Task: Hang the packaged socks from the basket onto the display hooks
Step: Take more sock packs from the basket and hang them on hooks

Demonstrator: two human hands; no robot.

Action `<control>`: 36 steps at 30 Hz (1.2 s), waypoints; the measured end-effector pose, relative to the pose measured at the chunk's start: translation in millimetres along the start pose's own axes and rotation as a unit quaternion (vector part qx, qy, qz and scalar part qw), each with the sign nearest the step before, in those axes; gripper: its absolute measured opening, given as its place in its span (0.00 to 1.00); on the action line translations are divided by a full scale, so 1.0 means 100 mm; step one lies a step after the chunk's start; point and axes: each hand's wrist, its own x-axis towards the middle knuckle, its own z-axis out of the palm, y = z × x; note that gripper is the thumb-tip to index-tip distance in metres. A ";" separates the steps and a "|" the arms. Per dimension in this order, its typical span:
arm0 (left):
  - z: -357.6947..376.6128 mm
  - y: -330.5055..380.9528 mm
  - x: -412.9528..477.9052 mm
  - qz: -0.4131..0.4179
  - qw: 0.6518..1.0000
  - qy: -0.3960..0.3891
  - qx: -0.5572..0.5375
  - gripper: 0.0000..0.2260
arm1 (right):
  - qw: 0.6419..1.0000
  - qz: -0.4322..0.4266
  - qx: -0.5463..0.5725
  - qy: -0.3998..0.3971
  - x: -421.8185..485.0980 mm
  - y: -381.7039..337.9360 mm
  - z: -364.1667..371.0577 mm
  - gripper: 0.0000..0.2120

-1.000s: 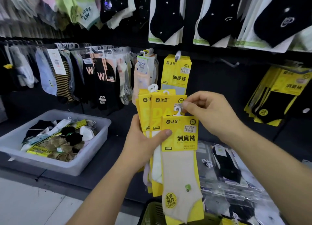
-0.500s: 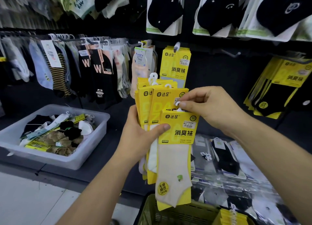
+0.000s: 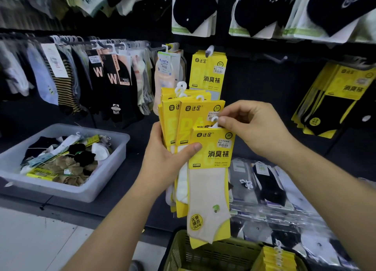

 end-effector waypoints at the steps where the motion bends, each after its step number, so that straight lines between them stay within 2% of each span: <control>1: -0.01 -0.01 0.01 -0.002 1.000 0.004 -0.003 0.29 | 1.000 0.003 0.011 0.013 -0.02 0.03 0.00 0.06; 4: -0.02 -0.01 0.04 -0.003 1.000 0.019 -0.012 0.31 | 0.997 0.047 0.055 0.041 -0.09 0.12 0.03 0.19; 6: -0.02 -0.01 0.06 -0.003 1.000 0.026 -0.012 0.30 | 0.991 0.097 0.084 0.025 -0.13 0.20 0.08 0.22; 9: -0.01 -0.02 0.07 -0.016 0.999 0.031 -0.020 0.31 | 0.983 0.143 0.116 -0.005 -0.15 0.31 0.17 0.16; 12: -0.01 -0.04 0.10 -0.035 0.999 0.032 -0.015 0.31 | 0.977 0.144 0.157 0.008 -0.10 0.34 0.20 0.11; 15: -0.07 -0.06 0.13 -0.046 0.997 0.053 0.020 0.28 | 0.969 0.132 0.195 0.082 0.07 0.30 0.11 0.08; 18: -0.20 -0.11 0.19 -0.053 0.995 0.077 0.040 0.23 | 0.957 0.128 0.187 0.181 0.31 0.29 -0.02 0.04; 20: -0.27 -0.13 0.22 -0.052 0.993 0.089 0.051 0.21 | 0.955 0.118 0.166 0.216 0.47 0.28 -0.07 0.02; 24: -0.33 -0.10 0.25 -0.050 0.992 0.105 0.038 0.22 | 0.957 0.087 0.128 0.244 0.79 0.23 -0.02 0.05; 29: -0.34 -0.12 0.26 -0.060 0.993 0.103 0.021 0.24 | 0.965 0.054 0.095 0.238 1.11 0.21 0.12 0.06; 33: -0.34 -0.12 0.28 -0.064 0.993 0.101 0.019 0.24 | 0.964 0.064 0.081 0.245 1.26 0.28 0.19 0.04; 36: -0.33 -0.11 0.28 -0.067 0.993 0.099 0.018 0.27 | 0.958 0.089 0.068 0.266 1.33 0.36 0.20 0.03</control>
